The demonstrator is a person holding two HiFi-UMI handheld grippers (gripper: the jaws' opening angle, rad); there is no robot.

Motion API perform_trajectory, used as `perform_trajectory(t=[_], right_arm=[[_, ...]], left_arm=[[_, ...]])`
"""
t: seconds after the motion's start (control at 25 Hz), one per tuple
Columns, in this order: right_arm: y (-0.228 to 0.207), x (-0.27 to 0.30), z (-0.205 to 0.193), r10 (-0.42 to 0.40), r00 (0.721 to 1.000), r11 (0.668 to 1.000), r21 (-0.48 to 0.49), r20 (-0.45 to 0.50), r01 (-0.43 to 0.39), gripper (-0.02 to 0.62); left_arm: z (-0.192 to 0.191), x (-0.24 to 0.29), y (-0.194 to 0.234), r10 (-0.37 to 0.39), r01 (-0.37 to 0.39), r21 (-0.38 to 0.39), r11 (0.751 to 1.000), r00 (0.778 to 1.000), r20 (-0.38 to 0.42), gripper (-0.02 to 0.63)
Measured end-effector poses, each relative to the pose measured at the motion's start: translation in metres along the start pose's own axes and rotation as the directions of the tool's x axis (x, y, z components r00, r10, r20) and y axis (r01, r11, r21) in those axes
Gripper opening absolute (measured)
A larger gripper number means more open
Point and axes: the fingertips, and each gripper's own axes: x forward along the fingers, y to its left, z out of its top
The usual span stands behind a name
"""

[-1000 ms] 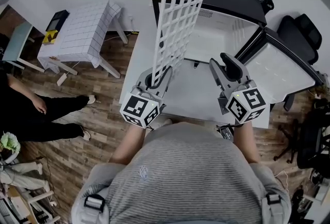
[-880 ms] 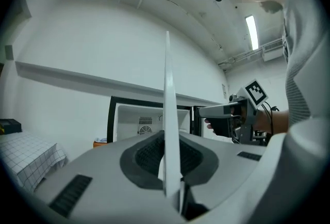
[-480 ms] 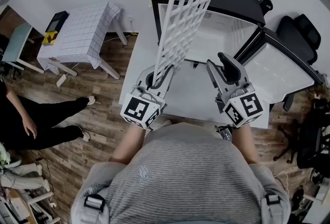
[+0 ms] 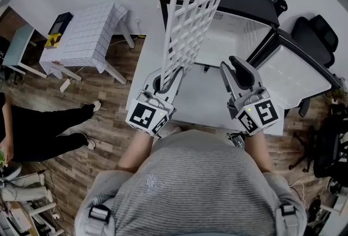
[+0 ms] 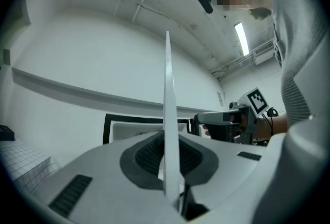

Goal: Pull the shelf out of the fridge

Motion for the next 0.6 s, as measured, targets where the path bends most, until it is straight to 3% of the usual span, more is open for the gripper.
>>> perform_trajectory(t=[0.2,0.36,0.6], right_arm=[[-0.0011,0.0000,-0.0003,0.000,1.000,1.000,-0.014,-0.006,0.000,0.116],[-0.0023,0.0000,-0.0036,-0.005,1.000,1.000,-0.023,-0.026,0.004,0.023],[-0.0033,0.0015,-0.0076,-0.012,0.999,0.999,-0.035,-0.052,0.010,0.014]], left_arm=[[0.0035,0.0014,0.0009,0.003,-0.003,0.001,1.000,1.000,0.007,0.037],[0.0054,0.0027,0.0005,-0.002,0.002,0.005,1.000,1.000,0.014,0.037],[0.0083,0.0035,0.0004,-0.005,0.005,0.006,1.000,1.000,0.022,0.037]])
